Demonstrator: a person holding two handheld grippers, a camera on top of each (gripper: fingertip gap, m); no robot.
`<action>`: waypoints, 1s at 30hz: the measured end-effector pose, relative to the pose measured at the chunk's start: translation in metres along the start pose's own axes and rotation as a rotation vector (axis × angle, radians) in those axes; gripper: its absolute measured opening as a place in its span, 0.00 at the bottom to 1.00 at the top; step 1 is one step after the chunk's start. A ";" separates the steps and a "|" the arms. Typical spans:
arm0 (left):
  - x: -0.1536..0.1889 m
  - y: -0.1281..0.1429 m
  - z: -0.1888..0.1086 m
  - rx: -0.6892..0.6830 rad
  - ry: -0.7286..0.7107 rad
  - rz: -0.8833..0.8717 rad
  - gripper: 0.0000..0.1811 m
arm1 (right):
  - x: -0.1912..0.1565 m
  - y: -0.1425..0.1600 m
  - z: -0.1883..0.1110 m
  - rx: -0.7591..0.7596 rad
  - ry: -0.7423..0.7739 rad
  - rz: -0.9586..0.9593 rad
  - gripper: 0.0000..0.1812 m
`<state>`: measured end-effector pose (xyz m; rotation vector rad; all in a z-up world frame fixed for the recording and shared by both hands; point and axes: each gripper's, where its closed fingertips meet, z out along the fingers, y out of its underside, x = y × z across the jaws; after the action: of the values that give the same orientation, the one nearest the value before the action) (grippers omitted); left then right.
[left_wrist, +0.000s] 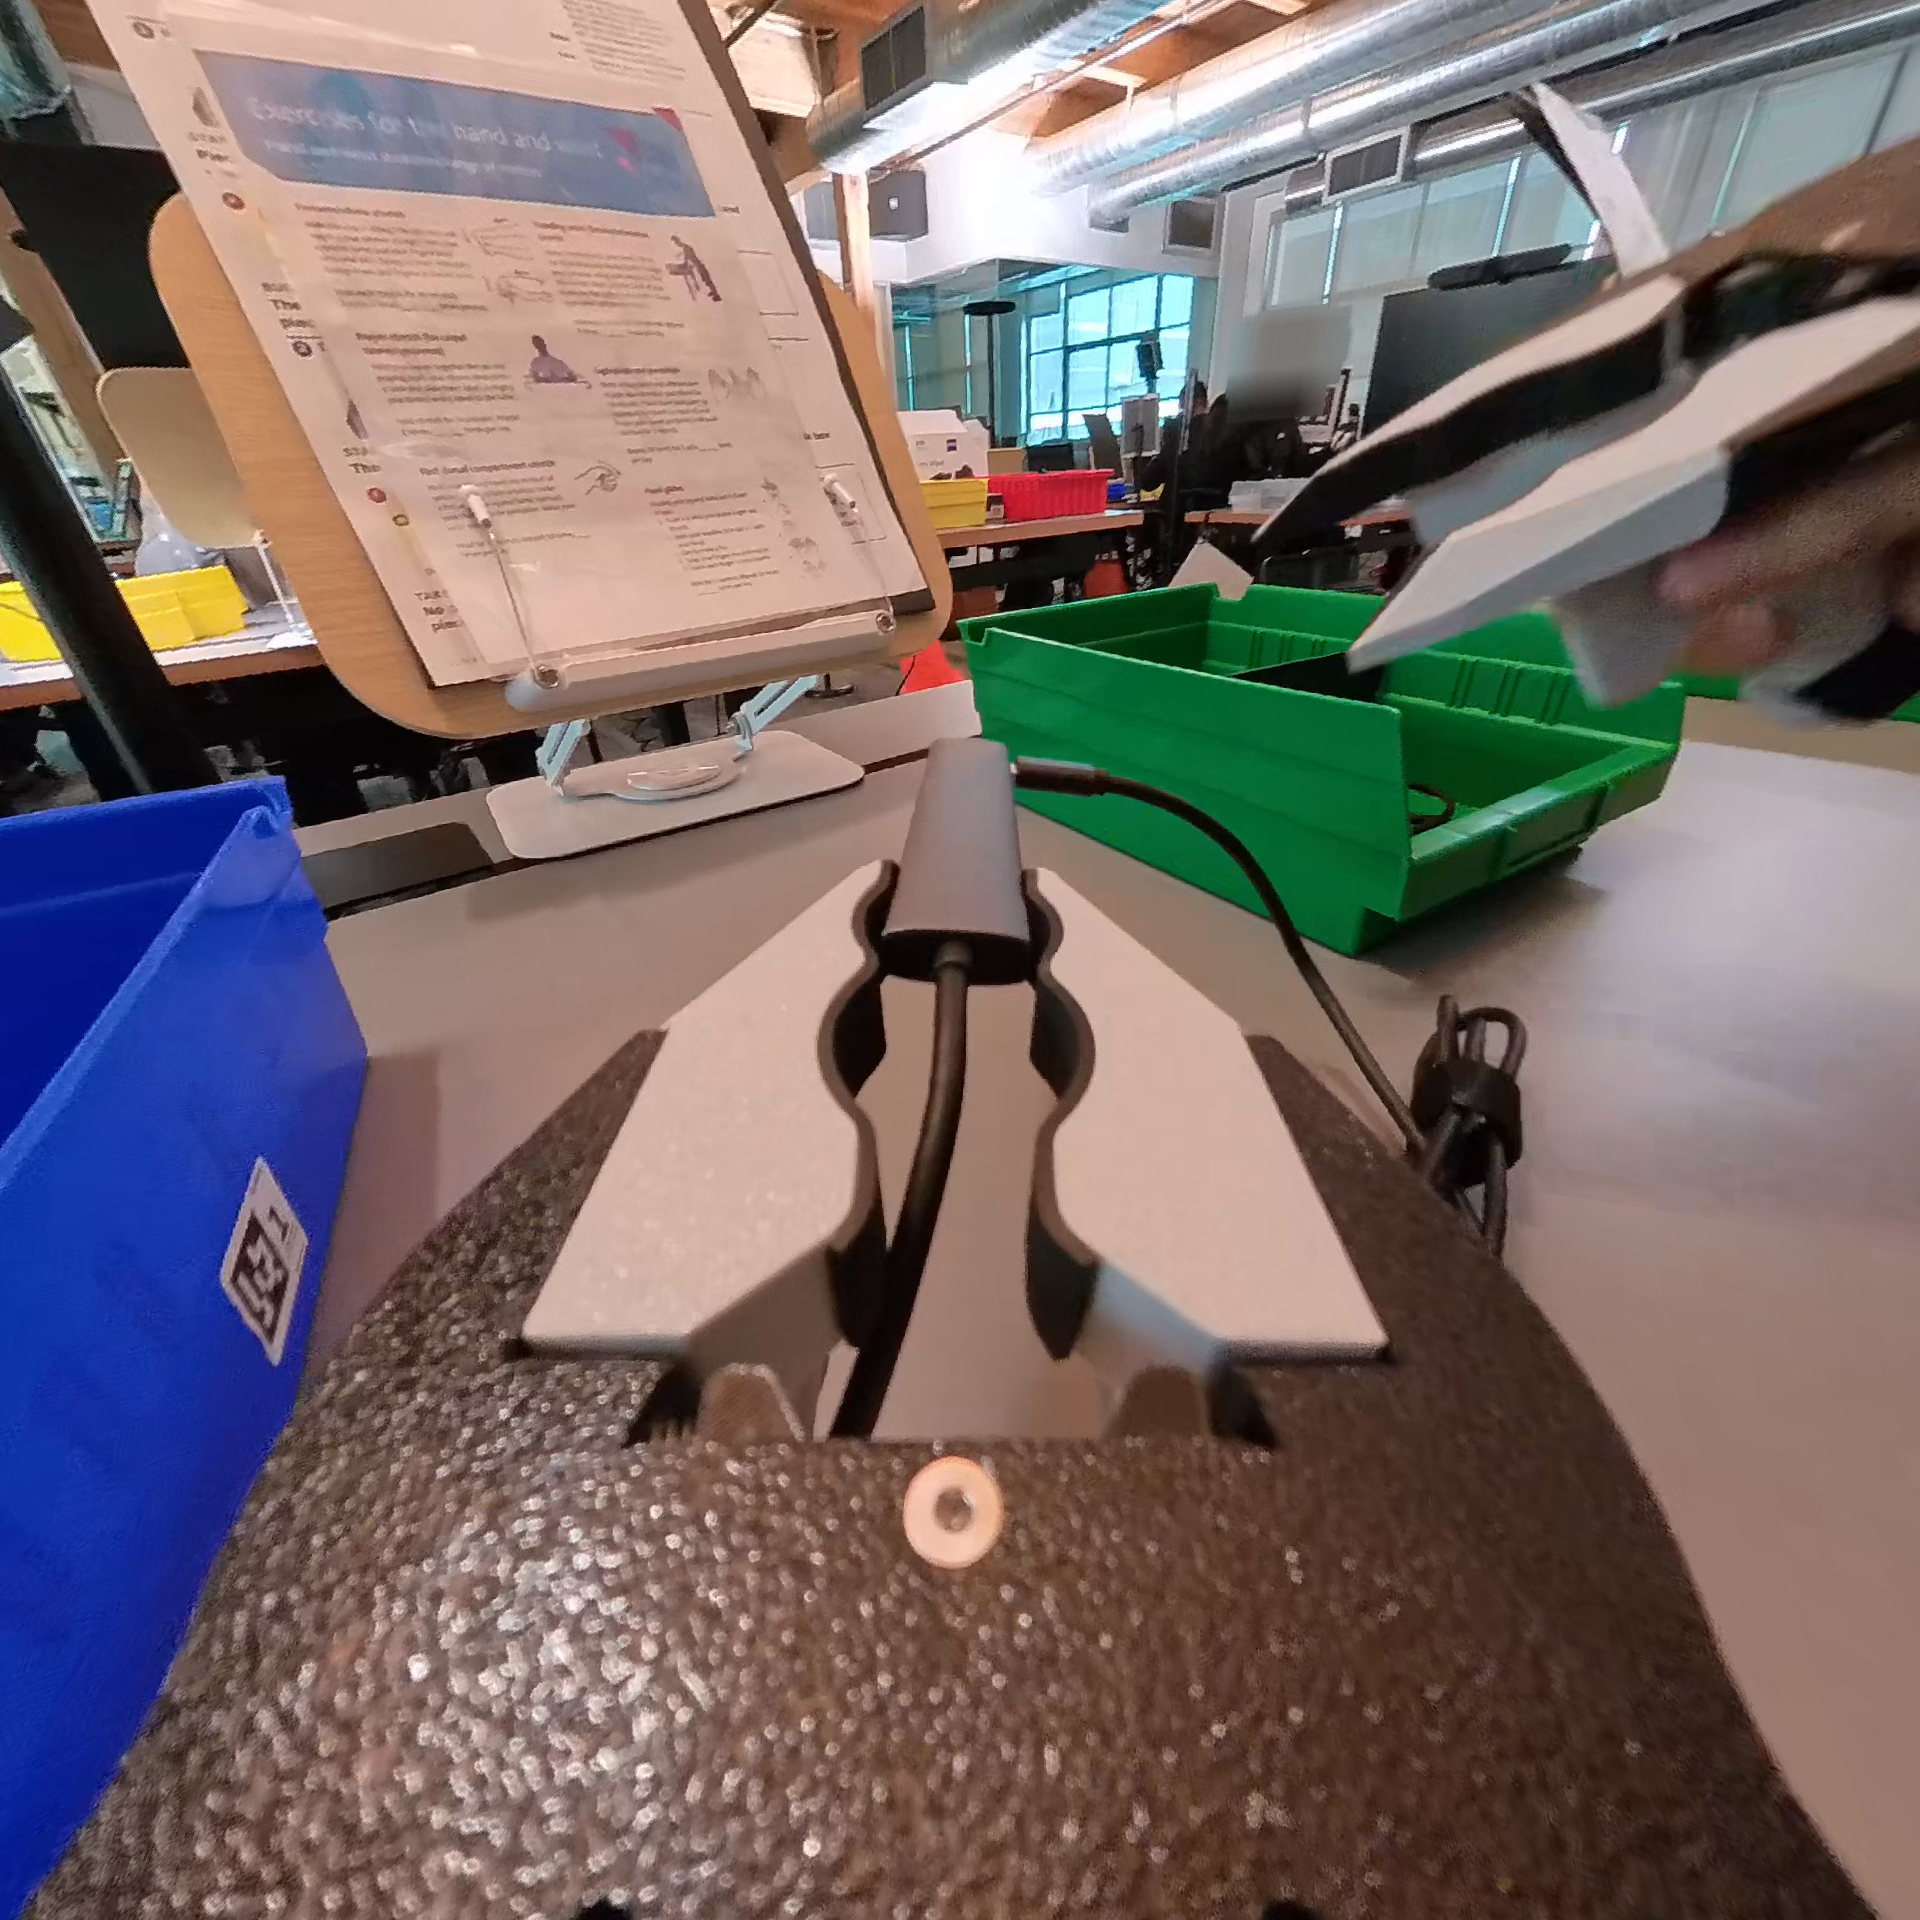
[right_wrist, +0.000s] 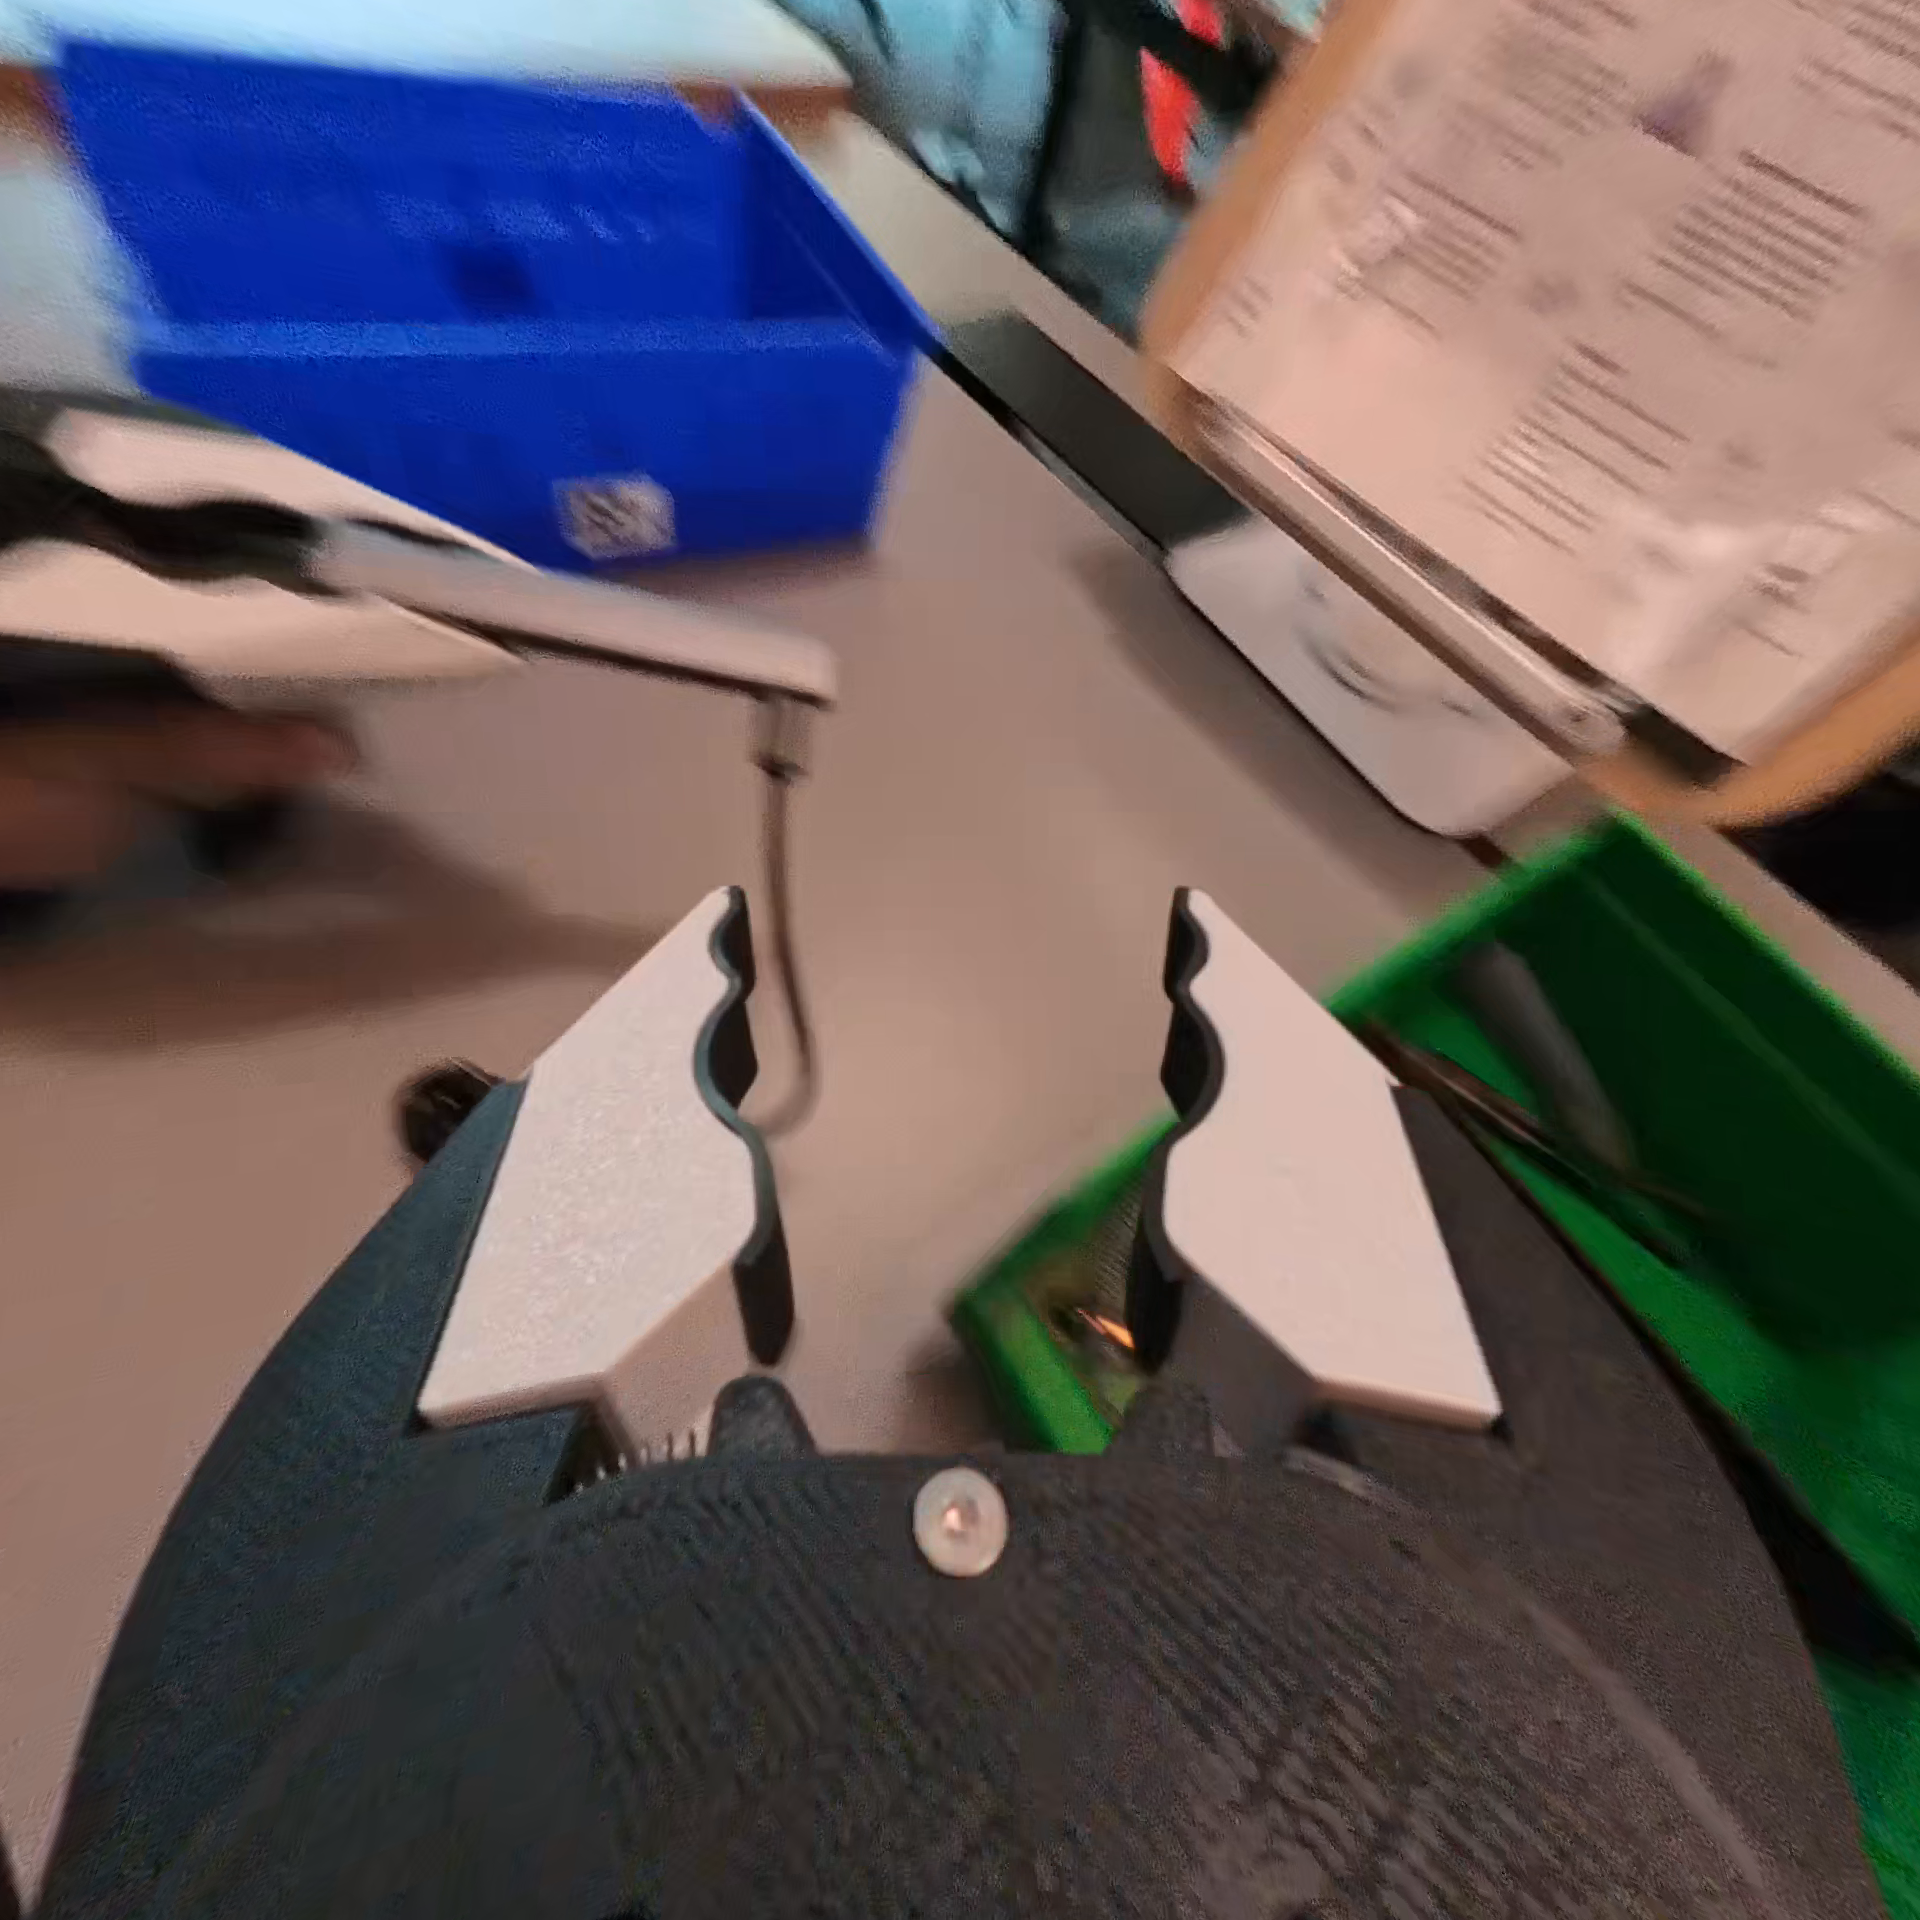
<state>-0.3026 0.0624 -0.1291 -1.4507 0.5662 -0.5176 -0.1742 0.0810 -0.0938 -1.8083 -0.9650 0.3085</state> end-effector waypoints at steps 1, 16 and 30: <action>0.001 -0.001 -0.001 0.008 0.012 0.000 0.12 | -0.015 -0.003 0.010 0.045 -0.025 0.011 0.43; 0.008 -0.006 -0.004 0.052 0.073 -0.004 0.12 | -0.060 -0.010 0.065 0.373 -0.034 0.081 0.21; 0.007 -0.010 -0.006 0.084 0.081 -0.036 0.12 | -0.048 -0.018 0.060 0.444 -0.034 0.252 0.06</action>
<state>-0.3006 0.0530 -0.1193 -1.3672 0.5766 -0.6242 -0.2499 0.0881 -0.1160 -1.5133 -0.6270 0.6581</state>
